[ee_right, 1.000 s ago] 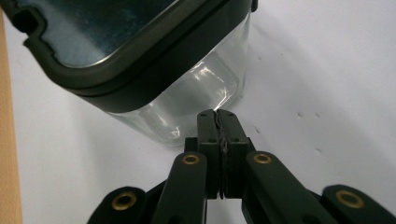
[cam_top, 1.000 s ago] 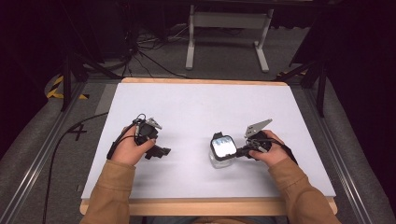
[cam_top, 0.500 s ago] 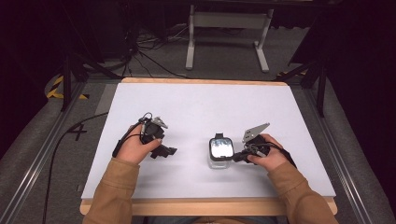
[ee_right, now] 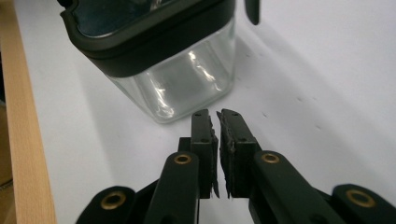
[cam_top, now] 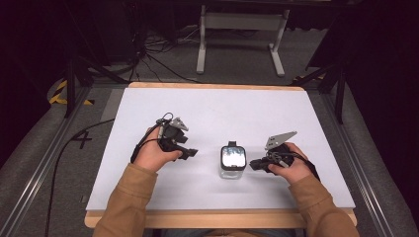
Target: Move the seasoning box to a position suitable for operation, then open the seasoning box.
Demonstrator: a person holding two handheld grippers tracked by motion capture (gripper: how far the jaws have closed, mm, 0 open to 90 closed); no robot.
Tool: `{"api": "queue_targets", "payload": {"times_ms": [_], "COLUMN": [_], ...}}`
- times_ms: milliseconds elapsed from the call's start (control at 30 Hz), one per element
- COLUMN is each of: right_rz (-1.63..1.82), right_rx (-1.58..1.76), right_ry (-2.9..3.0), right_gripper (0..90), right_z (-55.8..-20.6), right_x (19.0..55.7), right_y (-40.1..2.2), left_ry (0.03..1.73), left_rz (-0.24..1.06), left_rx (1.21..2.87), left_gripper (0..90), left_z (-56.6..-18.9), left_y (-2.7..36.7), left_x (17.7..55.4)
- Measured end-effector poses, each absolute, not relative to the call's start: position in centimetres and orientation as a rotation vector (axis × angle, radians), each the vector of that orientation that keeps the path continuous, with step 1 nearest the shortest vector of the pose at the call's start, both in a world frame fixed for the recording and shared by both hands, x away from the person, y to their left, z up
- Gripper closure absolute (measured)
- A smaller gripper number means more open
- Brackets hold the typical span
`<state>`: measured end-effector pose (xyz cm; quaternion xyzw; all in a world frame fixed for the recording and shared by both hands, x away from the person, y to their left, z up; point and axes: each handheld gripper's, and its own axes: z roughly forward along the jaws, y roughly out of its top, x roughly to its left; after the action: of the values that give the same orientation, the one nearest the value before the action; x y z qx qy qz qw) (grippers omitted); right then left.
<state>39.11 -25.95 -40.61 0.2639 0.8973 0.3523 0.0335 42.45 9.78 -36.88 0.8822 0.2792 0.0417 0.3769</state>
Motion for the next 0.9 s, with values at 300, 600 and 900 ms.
{"api": "queue_targets", "payload": {"times_ms": [300,600,900], "right_rz": [1.07,1.071,1.074], "right_rx": [0.89,0.927,0.971], "right_ry": [2.694,2.668,2.657], "right_gripper": [83.8,83.4,83.1], "right_z": [-40.9,-41.1,-41.4], "right_x": [38.3,37.6,36.8], "right_y": [-27.8,-28.6,-29.3], "left_ry": [0.602,0.576,0.584], "left_rz": [0.054,-0.009,-0.069], "left_rx": [2.102,2.038,2.016], "left_gripper": [67.0,75.5,80.2], "left_z": [-35.8,-36.7,-36.9], "left_y": [6.8,4.2,2.4], "left_x": [42.7,43.9,44.4]}}
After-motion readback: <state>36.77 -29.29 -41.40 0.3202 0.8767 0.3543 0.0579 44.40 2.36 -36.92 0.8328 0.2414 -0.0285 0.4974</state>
